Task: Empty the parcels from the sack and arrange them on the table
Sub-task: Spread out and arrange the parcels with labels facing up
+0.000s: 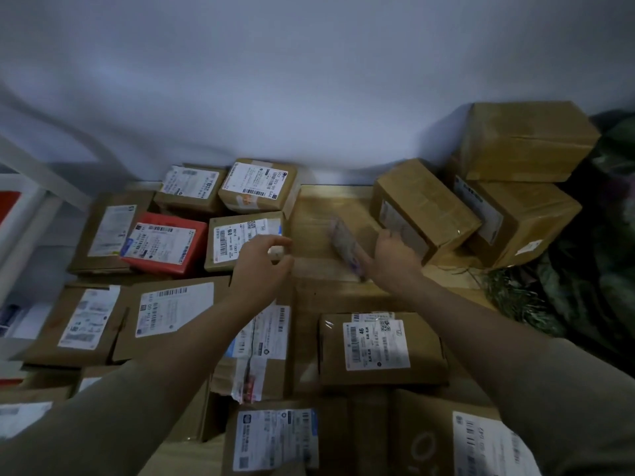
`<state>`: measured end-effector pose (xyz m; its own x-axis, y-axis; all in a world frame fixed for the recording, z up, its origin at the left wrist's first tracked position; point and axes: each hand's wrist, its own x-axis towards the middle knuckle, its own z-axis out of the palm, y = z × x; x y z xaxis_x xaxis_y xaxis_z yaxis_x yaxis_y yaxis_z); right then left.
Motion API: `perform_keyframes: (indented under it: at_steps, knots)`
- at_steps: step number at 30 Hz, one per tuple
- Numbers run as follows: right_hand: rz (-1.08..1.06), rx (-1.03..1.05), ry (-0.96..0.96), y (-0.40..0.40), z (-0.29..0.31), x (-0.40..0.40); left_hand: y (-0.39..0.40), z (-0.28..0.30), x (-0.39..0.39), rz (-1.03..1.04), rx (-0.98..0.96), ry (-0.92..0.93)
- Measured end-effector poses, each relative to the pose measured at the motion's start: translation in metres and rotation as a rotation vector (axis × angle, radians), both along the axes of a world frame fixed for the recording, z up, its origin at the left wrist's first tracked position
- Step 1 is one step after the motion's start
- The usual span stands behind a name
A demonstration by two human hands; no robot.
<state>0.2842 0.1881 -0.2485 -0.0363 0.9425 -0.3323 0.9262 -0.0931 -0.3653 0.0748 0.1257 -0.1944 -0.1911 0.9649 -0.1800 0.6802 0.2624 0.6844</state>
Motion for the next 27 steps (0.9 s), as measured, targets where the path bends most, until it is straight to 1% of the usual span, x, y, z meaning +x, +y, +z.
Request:
perform_keyframes:
  at_steps: [2,3,4,5,6,7,9,10,11,12,13,14,16,18,20,22,23,25,27]
  knots:
    - [-0.185,-0.126,0.458,0.008,-0.002,-0.014,0.007,-0.006,-0.004,-0.006,0.028,0.047]
    - [-0.267,-0.222,0.635,0.012,0.001,-0.020,0.011,-0.008,-0.005,-0.005,0.023,0.060]
    - [-0.319,-0.310,0.762,0.017,0.004,-0.027,0.014,-0.010,-0.006,-0.002,0.013,0.070]
    - [-0.335,-0.341,0.812,0.021,0.005,-0.032,0.017,-0.012,-0.006,0.001,-0.002,0.079]
    - [-0.304,-0.293,0.763,0.023,0.007,-0.037,0.020,-0.013,-0.006,0.001,-0.012,0.082]
    - [-0.214,-0.163,0.637,0.024,0.007,-0.039,0.023,-0.014,-0.006,0.001,-0.019,0.081]
    - [0.002,0.217,0.335,0.022,0.004,-0.032,0.027,-0.016,-0.004,0.003,-0.015,0.069]
    - [0.077,0.408,0.210,0.021,0.007,-0.024,0.029,-0.017,-0.003,0.002,-0.012,0.066]
    - [0.094,0.546,0.104,0.022,0.010,-0.013,0.031,-0.019,-0.002,-0.006,-0.011,0.070]
    - [0.054,0.625,0.003,0.024,0.011,0.000,0.033,-0.021,-0.001,-0.018,-0.011,0.077]
    - [-0.019,0.650,-0.093,0.028,0.011,0.013,0.034,-0.023,0.001,-0.028,-0.014,0.081]
    - [-0.094,0.618,-0.180,0.032,0.009,0.027,0.034,-0.024,0.004,-0.036,-0.017,0.081]
    - [-0.203,0.412,-0.275,0.037,0.008,0.052,0.033,-0.026,0.011,-0.044,-0.013,0.083]
    - [-0.228,0.225,-0.328,0.038,0.007,0.069,0.031,-0.027,0.019,-0.063,-0.011,0.095]
    - [-0.198,0.207,-0.381,0.035,0.006,0.074,0.029,-0.027,0.027,-0.106,-0.029,0.118]
    - [-0.199,0.275,-0.352,0.030,0.008,0.070,0.029,-0.030,0.033,-0.178,-0.057,0.185]
    - [-0.226,0.296,-0.283,0.027,0.013,0.067,0.029,-0.033,0.035,-0.232,-0.079,0.242]
    - [-0.312,0.269,-0.029,0.027,0.016,0.062,0.030,-0.039,0.039,-0.357,-0.129,0.390]
    - [-0.422,0.130,0.386,0.027,0.019,0.063,0.032,-0.045,0.042,-0.489,-0.126,0.564]
